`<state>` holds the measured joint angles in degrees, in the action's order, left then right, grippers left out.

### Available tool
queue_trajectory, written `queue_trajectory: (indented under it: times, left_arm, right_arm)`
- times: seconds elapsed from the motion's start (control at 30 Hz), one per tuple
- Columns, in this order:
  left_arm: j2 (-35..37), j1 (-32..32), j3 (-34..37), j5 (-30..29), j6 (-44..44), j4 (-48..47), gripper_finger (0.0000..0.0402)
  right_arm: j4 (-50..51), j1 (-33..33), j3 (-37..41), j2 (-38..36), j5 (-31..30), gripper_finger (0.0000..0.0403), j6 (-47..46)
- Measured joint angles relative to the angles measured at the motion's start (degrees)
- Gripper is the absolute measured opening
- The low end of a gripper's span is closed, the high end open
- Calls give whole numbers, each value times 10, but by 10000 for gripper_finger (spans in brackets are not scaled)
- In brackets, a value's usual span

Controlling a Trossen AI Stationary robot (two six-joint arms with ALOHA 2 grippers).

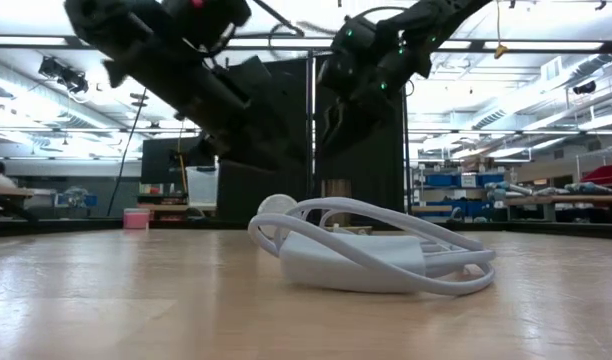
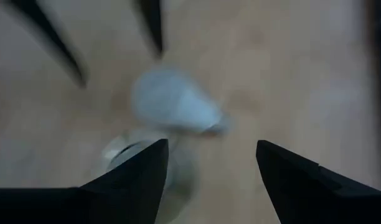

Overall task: Screw lightbulb
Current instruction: Insert the white lightbulb into the silver lamp

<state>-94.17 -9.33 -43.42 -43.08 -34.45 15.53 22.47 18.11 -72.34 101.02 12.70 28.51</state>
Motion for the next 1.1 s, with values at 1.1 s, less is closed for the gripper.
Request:
queue_trajectory:
  times: [1.1]
  left_arm:
    - [1, -66, -1, -31, -277, -371, 254]
  right_arm:
    - [117, -82, -167, 119, -118, 306, 80]
